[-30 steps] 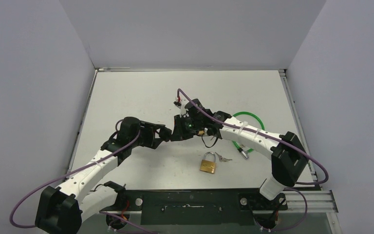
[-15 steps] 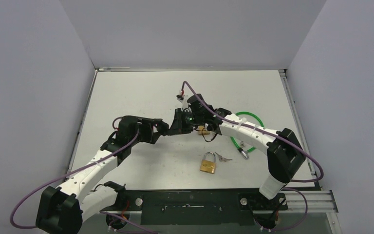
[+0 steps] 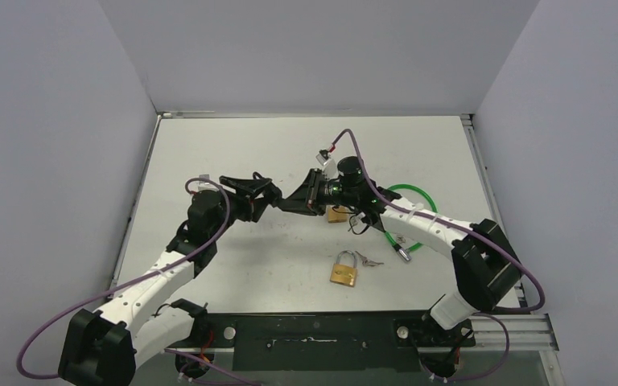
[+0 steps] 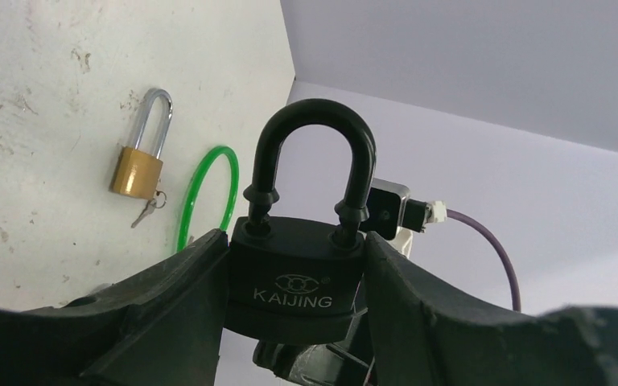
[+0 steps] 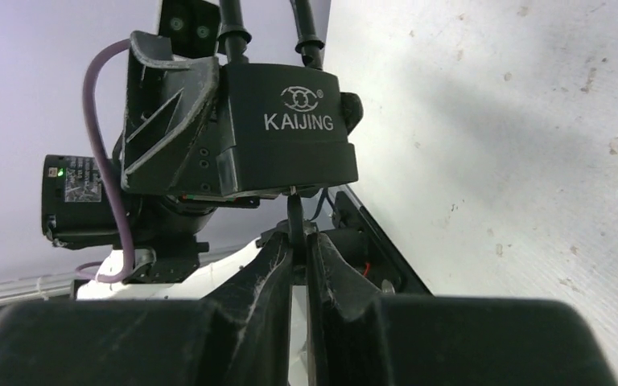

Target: Unlock with the key

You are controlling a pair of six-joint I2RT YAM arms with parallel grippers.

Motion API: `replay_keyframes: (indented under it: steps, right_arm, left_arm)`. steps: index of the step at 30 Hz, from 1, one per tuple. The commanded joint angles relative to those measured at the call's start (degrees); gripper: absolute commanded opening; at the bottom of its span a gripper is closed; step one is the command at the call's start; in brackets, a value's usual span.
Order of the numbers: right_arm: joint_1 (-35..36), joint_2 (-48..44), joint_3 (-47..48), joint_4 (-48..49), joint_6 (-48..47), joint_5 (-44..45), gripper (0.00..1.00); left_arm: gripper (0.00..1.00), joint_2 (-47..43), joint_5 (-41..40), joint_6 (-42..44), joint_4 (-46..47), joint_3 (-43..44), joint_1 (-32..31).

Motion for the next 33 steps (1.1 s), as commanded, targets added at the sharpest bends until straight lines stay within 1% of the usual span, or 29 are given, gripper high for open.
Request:
replay_keyframes:
  steps: [1, 3, 7, 9, 11, 13, 17, 19, 22, 24, 26, 27, 30, 33]
  right_arm:
    - [0.07, -4.55, 7.24, -7.88, -7.10, 6.77, 0.13]
    - [-0.06, -5.80, 8.44, -12.55, -12.87, 9.37, 0.25]
    - [-1.27, -10.72, 6.82, -14.48, -19.83, 11.52, 0.57]
    - [-1.68, -13.57, 5.99, -13.86, -22.96, 12.37, 0.67]
    - [-1.71, -15.27, 6.47, -13.83, -25.35, 13.37, 0.73]
    - [-1.71, -14.88, 8.96, -15.77, -27.43, 14.64, 0.76]
    - [0.30, -9.11, 20.09, -24.81, -33.02, 17.48, 0.77]
    - [1.81, -6.24, 24.57, -28.33, -35.12, 19.23, 0.77]
    - [3.16, -3.00, 29.31, -32.61, -36.56, 20.98, 0.77]
    - [3.46, -1.83, 30.42, -33.22, -36.66, 20.84, 0.74]
    - [3.48, -1.32, 31.01, -33.63, -36.53, 20.48, 0.68]
    - [3.52, -1.01, 31.30, -33.89, -36.47, 20.22, 0.64]
    - [3.49, -0.39, 31.73, -33.84, -36.29, 18.52, 0.46]
    - [3.48, -0.55, 30.90, -31.94, -35.51, 17.63, 0.36]
  left_arm:
    - [0.13, -1.98, 5.26, 9.64, 5.60, 5.77, -0.36]
    - [0.13, -2.25, 4.19, 13.27, 3.51, 6.81, -0.16]
    - [0.15, -3.15, 3.47, 20.94, 5.24, 6.95, 0.51]
    - [0.18, -3.93, 3.63, 26.36, 6.80, 7.07, 0.58]
    - [0.19, -4.40, 4.80, 32.52, 6.85, 7.80, 0.63]
    - [0.20, -4.48, 7.22, 38.66, 6.78, 8.77, 0.63]
    - [0.21, -3.69, 16.78, 48.54, 9.61, 10.58, 0.62]
    - [0.22, -3.29, 20.63, 51.12, 9.82, 11.79, 0.55]
    - [0.22, -2.54, 23.21, 54.23, 7.44, 14.25, 0.54]
    - [0.23, -2.37, 23.80, 55.09, 6.33, 15.24, 0.54]
    - [0.23, -2.46, 24.04, 55.14, 6.23, 15.24, 0.54]
    - [0.23, -2.46, 24.20, 55.12, 6.25, 15.17, 0.54]
    - [0.24, -2.22, 26.06, 54.83, 6.69, 15.12, 0.54]
    - [0.24, -2.04, 27.95, 55.23, 5.39, 15.65, 0.50]
